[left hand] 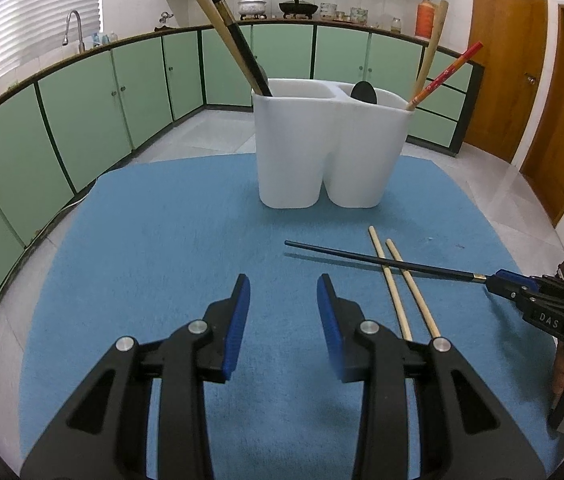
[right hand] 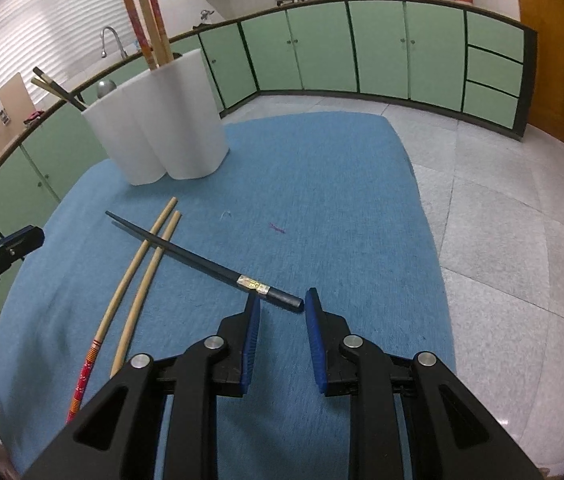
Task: Organize utensils
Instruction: 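Withdraw both tools and lower them toward the last chopsticks on the mat, then close the right tool on the black chopstick lying on the mat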
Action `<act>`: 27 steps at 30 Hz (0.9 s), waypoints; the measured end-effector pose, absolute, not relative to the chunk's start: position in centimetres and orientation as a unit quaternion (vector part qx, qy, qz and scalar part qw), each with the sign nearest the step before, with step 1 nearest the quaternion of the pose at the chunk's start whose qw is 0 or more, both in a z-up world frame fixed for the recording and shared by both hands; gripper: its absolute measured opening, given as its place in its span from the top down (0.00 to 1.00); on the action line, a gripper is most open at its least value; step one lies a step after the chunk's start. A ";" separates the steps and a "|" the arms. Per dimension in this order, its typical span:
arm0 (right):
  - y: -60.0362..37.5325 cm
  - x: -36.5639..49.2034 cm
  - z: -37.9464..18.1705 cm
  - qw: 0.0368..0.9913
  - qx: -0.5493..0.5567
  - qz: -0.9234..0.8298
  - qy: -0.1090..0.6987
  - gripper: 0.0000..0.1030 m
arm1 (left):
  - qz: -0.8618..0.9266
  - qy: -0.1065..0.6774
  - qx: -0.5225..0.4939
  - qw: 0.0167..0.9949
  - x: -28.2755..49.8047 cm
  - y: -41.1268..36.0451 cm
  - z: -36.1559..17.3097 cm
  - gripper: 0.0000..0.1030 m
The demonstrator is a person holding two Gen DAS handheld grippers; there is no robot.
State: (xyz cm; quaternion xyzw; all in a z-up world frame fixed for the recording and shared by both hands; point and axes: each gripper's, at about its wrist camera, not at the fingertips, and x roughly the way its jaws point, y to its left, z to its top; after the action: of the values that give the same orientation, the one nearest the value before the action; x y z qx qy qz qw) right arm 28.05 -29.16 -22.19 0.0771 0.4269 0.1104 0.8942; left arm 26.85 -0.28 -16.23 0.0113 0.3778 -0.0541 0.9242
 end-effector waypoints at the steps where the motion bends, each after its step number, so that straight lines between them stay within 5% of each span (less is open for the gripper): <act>1: -29.1 28.2 -22.3 0.893 0.076 0.113 0.428 0.77 | -0.054 0.379 0.012 0.924 26.9 -0.3 -16.3 0.67; 27: -24.4 23.6 -22.2 0.885 0.049 0.163 0.434 0.78 | -0.056 0.382 0.007 0.923 26.7 -0.3 -16.4 0.65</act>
State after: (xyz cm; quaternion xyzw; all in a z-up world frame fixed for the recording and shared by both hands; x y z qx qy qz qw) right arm 23.57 -24.37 -22.16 0.0486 0.4336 0.1633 0.8849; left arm 26.65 -0.34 -16.36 0.0070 0.3818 -0.0560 0.9225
